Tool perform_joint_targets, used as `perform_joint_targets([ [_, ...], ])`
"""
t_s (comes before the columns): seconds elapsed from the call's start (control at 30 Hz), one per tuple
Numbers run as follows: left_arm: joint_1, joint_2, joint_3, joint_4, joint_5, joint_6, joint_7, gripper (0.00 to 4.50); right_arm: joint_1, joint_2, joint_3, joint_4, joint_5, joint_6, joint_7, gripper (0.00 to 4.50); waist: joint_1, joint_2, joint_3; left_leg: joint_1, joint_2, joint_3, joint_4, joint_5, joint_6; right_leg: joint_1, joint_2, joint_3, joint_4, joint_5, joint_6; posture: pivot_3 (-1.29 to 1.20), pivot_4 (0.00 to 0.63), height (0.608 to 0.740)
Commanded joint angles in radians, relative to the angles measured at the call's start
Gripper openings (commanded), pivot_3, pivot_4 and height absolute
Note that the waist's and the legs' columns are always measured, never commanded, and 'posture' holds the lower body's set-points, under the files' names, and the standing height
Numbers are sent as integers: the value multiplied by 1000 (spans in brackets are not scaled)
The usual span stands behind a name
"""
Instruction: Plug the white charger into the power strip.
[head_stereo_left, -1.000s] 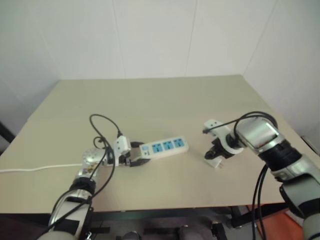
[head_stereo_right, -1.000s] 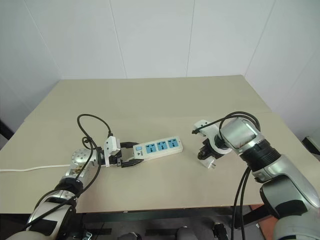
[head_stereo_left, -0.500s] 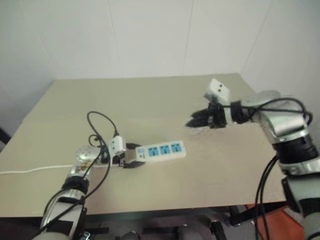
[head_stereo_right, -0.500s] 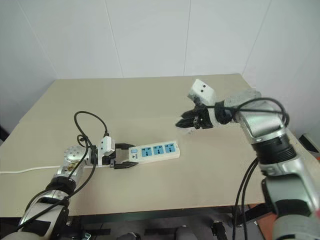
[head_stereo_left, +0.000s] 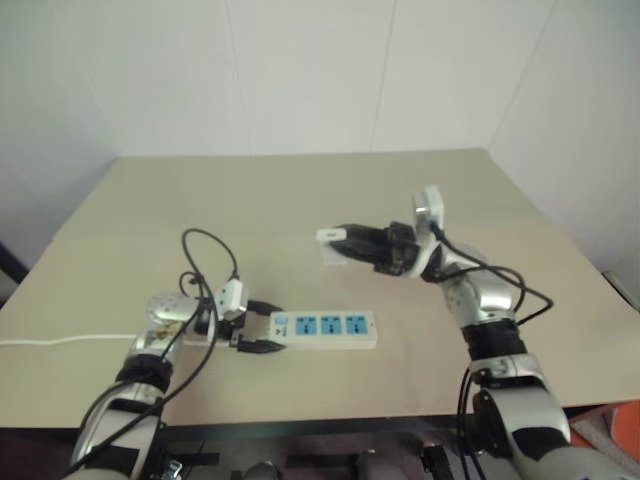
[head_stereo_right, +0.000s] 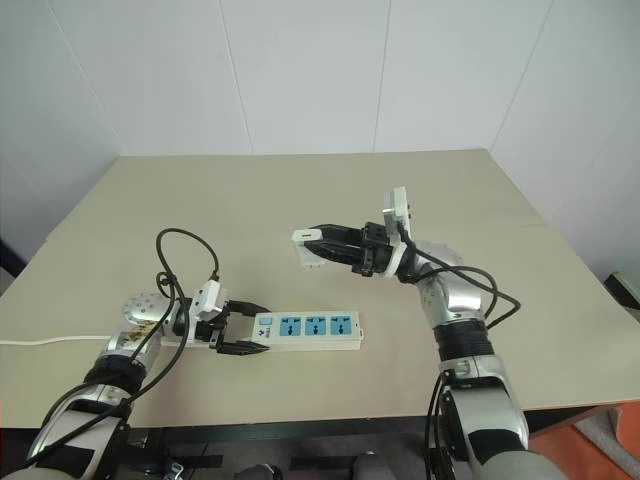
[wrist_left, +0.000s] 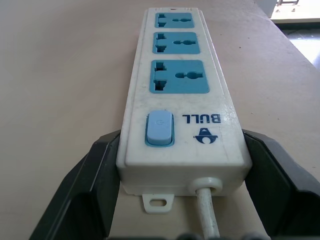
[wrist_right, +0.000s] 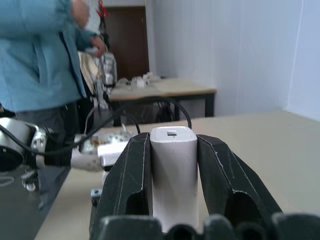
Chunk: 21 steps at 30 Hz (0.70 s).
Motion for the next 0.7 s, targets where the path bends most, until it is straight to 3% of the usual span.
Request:
perform_joint_targets([
  [0.03, 11, 5, -45, 37, 53, -2, -10, 3242, 39, 40, -9, -26, 21, -43, 6, 1132, 1, 0, 0, 0, 0, 0, 0, 0, 0, 0, 0, 0, 0, 0, 0, 0, 150, 740],
  [0.37, 18, -1, -48, 53, 62, -1, 37, 3242, 122, 151, 5, 1, -4, -126, -10, 1132, 1, 0, 0, 2, 0, 0, 1, 0, 0, 2, 0, 0, 1, 0, 0, 0, 150, 740],
  [0.7, 2, 1, -47, 56, 58, 14, 39, 3242, 135, 206, 43, 156, -89, -244, -6, 1132, 1, 0, 0, 3, 0, 0, 1, 0, 0, 3, 0, 0, 1, 0, 0, 0, 150, 740],
])
